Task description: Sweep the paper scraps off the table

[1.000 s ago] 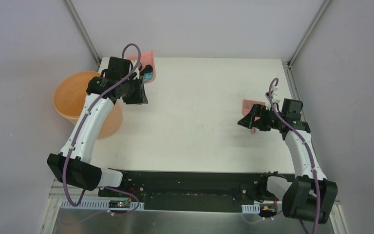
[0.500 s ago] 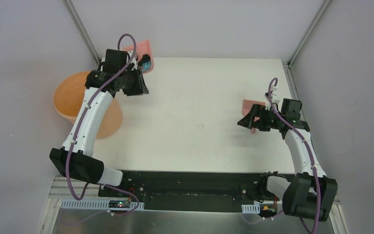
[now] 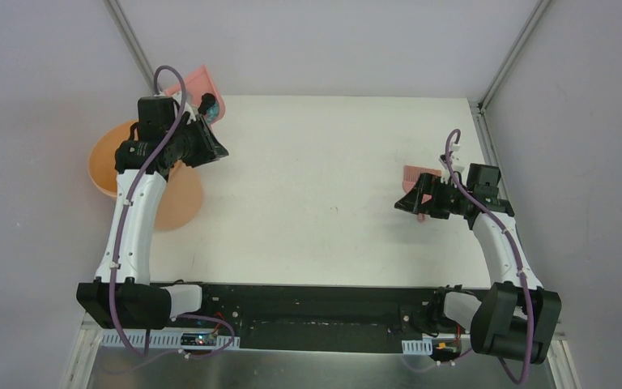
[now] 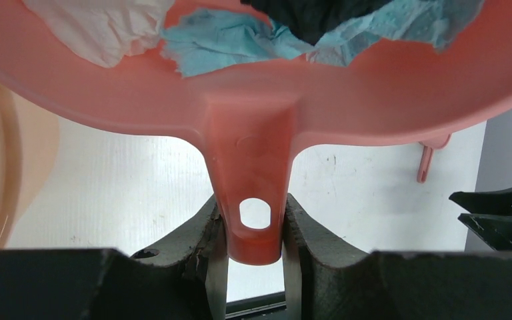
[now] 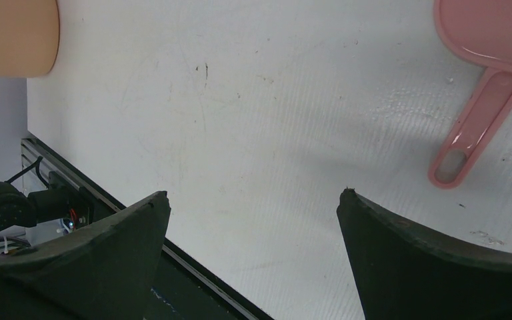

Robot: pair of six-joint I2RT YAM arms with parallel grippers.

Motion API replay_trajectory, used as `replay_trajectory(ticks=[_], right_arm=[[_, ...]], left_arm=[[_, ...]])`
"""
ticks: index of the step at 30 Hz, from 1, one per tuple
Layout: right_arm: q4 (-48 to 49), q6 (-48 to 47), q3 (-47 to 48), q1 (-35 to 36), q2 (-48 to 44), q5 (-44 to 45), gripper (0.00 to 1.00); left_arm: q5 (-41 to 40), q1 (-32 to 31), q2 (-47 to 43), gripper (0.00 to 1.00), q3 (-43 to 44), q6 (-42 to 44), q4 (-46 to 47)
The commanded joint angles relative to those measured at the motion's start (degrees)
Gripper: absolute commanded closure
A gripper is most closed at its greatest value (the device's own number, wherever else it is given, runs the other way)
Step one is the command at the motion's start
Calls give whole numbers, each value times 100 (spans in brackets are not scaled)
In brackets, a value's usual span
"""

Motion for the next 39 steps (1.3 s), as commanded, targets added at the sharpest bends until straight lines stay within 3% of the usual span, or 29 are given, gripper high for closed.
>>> replay_trajectory(ticks=[1, 9, 19, 34, 39], right_arm=[[153, -103, 45, -43, -63, 12, 0], [159, -106, 41, -43, -36, -64, 1], [182, -104, 38, -51, -2, 77, 0], [239, -307, -5, -159, 112, 302, 0], [263, -319, -37, -276, 37, 325, 0]], left_arm=[[-28, 205, -480, 100, -188, -197, 482], [-346, 499, -993, 100, -594, -619, 851], [872, 1706, -1200, 100, -1596, -1847, 2251], [1296, 1815, -1259, 100, -2060, -2631, 3156], [1911, 2020, -1164, 100, -2612, -3829, 4450]])
